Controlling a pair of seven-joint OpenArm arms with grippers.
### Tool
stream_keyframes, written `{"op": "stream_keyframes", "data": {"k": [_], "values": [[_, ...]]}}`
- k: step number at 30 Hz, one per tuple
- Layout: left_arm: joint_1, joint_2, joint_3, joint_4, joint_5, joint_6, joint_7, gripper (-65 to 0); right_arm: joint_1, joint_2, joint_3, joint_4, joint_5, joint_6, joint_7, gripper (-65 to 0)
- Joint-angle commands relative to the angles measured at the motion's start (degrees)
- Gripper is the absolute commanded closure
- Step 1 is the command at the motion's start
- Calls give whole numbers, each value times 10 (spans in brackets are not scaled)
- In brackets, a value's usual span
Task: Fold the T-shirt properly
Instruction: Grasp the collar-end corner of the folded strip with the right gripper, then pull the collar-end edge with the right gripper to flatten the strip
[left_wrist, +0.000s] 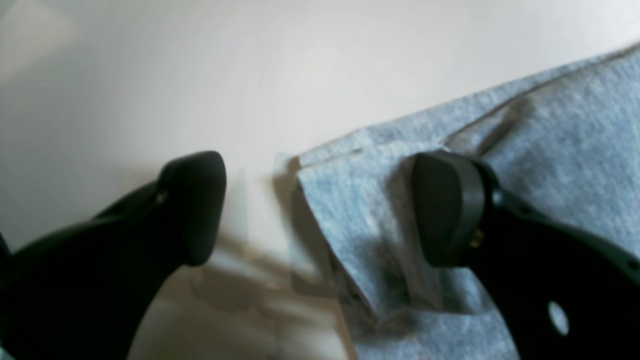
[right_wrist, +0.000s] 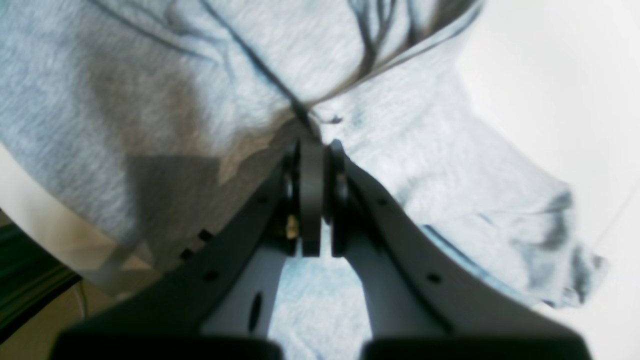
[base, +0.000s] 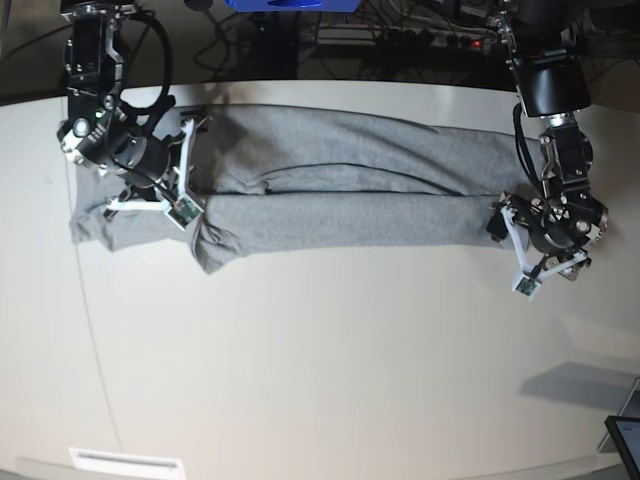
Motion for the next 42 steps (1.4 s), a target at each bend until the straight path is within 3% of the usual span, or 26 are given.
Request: {"op": "stream_keyframes", "data": {"k": [1, 4, 14, 18, 23, 27, 34, 42], "values": [[-2, -5, 1, 1, 6, 3, 4, -571, 5, 3, 3, 12, 5, 0, 10, 0], [-2, -5, 1, 1, 6, 3, 4, -571, 5, 3, 3, 12, 5, 0, -3, 0], [-5, -4, 1, 0, 6, 3, 4, -571, 13, -10, 5, 10, 7, 0, -169, 0], [-7, -3, 1, 0, 6, 3, 4, -571, -6, -28, 5, 9, 7, 0, -175, 0], [-7, -3, 1, -3, 6, 3, 4, -571, -35, -24, 5, 9, 5, 0, -175, 0], [-9, -3, 1, -23, 6, 3, 3, -571, -47, -24, 48, 9, 4, 0, -175, 0], [-9, -3, 1, -24, 6, 3, 3, -571, -53, 13, 64, 9, 4, 0, -174, 0], [-9, -4, -1, -23, 3, 3, 6, -571, -55, 12, 64, 9, 4, 0, -174, 0]]}}
